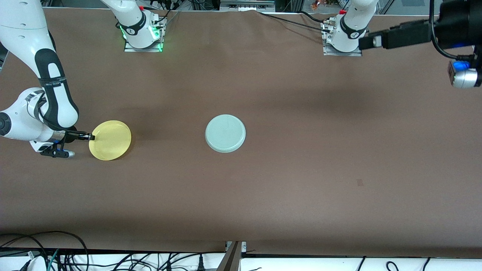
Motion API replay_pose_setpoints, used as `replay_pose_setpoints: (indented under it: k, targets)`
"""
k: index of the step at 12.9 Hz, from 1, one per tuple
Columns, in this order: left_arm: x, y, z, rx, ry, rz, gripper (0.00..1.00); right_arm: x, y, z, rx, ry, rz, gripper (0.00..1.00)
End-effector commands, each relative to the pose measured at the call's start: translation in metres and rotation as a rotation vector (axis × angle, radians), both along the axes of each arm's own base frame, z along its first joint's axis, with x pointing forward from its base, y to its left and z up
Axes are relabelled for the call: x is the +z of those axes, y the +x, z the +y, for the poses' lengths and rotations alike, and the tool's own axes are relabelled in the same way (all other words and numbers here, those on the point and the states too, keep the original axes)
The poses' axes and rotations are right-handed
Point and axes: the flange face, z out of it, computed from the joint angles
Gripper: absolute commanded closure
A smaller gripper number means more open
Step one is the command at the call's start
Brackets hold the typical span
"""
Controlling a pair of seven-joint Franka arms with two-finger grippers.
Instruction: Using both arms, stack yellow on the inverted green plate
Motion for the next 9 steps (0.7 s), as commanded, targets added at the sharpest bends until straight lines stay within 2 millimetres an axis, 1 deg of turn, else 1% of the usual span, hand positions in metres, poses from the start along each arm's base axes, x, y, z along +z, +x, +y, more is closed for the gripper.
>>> replay_pose_setpoints:
  k: [1,2,3,4,5,6,7,8,9]
  targets:
    - [-0.016,-0.001,0.014,-0.057,0.103,-0.051,0.0,0.012,0.012,0.013,0.057,0.06,0.034,1.0]
    - [-0.023,0.003,0.021,-0.051,0.142,-0.043,0.0,0.027,0.019,0.023,0.071,0.086,0.059,1.0]
    - [-0.022,0.0,0.018,-0.082,0.177,-0.062,0.0,0.042,0.026,0.04,0.094,0.113,0.098,1.0]
    - [-0.031,0.0,0.015,-0.114,0.243,-0.078,0.0,0.058,0.033,0.06,0.129,0.131,0.12,1.0]
    - [-0.034,-0.003,0.012,-0.143,0.297,-0.105,0.0,0.071,0.038,0.074,0.157,0.139,0.127,1.0]
    - [-0.035,-0.006,0.011,-0.165,0.357,-0.132,0.0,0.078,0.038,0.087,0.146,0.141,0.142,1.0]
    - [-0.037,-0.011,0.007,-0.196,0.43,-0.157,0.0,0.086,0.039,0.11,0.136,0.138,0.153,1.0]
    - [-0.035,-0.015,0.004,-0.226,0.487,-0.196,0.0,0.096,0.041,0.14,0.125,0.13,0.153,1.0]
    - [-0.033,-0.019,0.004,-0.252,0.531,-0.233,0.0,0.102,0.041,0.172,0.088,0.108,0.166,1.0]
